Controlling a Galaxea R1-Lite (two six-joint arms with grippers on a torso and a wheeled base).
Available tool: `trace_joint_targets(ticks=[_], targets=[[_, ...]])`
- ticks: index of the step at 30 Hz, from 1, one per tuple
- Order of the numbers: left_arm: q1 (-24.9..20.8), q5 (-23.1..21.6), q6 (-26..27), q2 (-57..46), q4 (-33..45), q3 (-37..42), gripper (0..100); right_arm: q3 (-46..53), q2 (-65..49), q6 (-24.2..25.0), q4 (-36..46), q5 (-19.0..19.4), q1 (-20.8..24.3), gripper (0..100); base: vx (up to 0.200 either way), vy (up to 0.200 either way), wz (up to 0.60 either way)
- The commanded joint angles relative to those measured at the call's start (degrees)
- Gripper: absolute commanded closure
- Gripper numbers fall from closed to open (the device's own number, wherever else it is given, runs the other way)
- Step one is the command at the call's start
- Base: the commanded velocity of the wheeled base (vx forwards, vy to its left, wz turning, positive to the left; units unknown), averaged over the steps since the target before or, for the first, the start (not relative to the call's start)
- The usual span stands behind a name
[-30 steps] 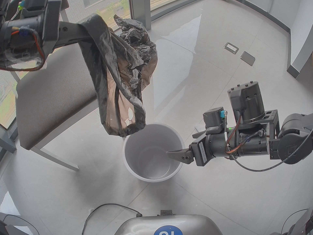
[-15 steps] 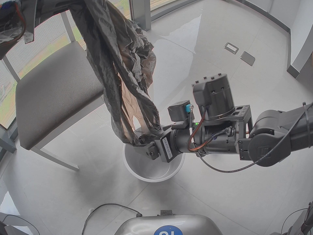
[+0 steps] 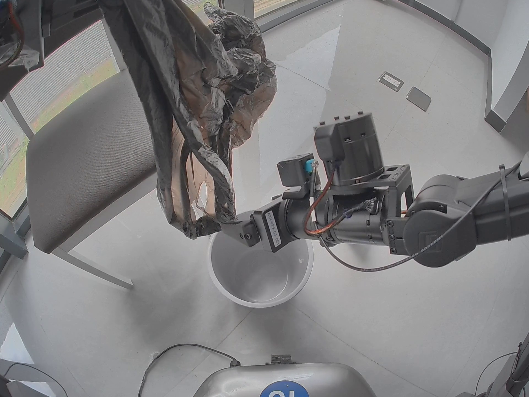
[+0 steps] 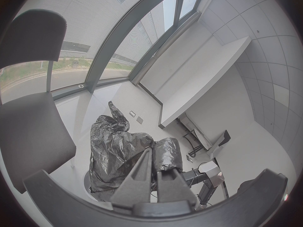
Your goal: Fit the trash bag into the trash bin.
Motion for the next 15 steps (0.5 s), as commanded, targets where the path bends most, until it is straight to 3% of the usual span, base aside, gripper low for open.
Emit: trace_joint_targets(ticks=[1,15], targets=[[0.00,-0.06,-0.10,-0.58,0.06,-0.01,100,-2.45,0.19,0.01,-0.02,-0.14,-0.02,0,0.000,0.000,0.00],[-0.70,0.03,-0.81,-0.22,-0.38,-0.18,100,-4.38,0.90,-0.08,0.07,-0.67,-0.02,0,0.000,0.000,0.00]])
